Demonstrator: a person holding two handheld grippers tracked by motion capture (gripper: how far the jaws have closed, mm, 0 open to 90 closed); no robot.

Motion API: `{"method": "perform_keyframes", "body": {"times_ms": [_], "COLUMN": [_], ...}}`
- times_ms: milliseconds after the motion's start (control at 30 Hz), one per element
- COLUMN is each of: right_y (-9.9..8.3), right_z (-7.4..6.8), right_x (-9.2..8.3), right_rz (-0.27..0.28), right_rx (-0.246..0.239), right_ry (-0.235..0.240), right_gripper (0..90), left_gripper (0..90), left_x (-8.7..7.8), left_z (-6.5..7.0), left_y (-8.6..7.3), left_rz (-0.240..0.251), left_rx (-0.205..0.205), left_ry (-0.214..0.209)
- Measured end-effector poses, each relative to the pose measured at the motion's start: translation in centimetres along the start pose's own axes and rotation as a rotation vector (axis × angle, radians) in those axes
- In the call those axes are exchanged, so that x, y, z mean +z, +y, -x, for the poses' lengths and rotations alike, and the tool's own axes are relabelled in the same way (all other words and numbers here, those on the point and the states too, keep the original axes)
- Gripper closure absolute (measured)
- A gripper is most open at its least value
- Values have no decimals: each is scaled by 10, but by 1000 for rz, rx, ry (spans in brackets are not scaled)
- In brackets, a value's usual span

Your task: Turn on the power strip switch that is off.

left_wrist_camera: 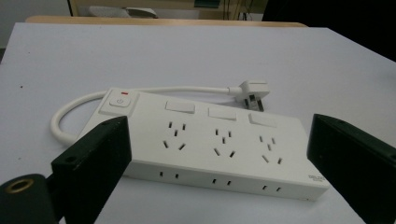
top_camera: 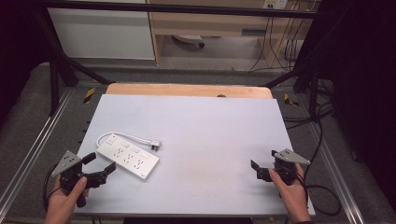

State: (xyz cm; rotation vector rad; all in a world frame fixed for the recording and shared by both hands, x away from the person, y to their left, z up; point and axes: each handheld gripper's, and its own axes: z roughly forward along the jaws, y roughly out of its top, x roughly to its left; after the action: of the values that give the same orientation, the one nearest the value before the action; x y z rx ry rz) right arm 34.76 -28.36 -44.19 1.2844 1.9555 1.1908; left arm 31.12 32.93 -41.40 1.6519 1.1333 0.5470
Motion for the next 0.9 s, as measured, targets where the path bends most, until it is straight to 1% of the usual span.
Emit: {"method": "perform_keyframes", "body": {"times_ms": [333, 433, 500, 533, 667, 767, 867, 900], "right_y": [2, 1, 1, 2, 2, 2, 2, 2], "right_z": [-6, -6, -6, -6, -7, -7, -7, -7], "right_x": [2, 3, 3, 3, 3, 3, 4, 4], "right_rz": [-14, -18, -23, -23, -28, -31, -32, -32], "right_rx": [-14, -18, -13, -12, -15, -8, -3, -3], "right_ry": [-4, -8, -11, -12, -13, -12, -9, -6], "right_gripper": [37, 36, 34, 33, 31, 27, 25, 25], "left_gripper": [65, 64, 63, 61, 60, 60, 59, 59], "left_x": [-3, -3, -3, -2, -2, -3, -3, -3], "left_z": [0, 0, 1, 1, 4, 4, 4, 5], "left_y": [3, 3, 4, 4, 6, 7, 8, 9], "left_rz": [28, 26, 26, 29, 33, 37, 45, 44], "left_rx": [-4, -2, 4, 0, 7, 8, 0, 4], "left_ry": [-13, -21, -26, -28, -35, -33, -34, -36]}}
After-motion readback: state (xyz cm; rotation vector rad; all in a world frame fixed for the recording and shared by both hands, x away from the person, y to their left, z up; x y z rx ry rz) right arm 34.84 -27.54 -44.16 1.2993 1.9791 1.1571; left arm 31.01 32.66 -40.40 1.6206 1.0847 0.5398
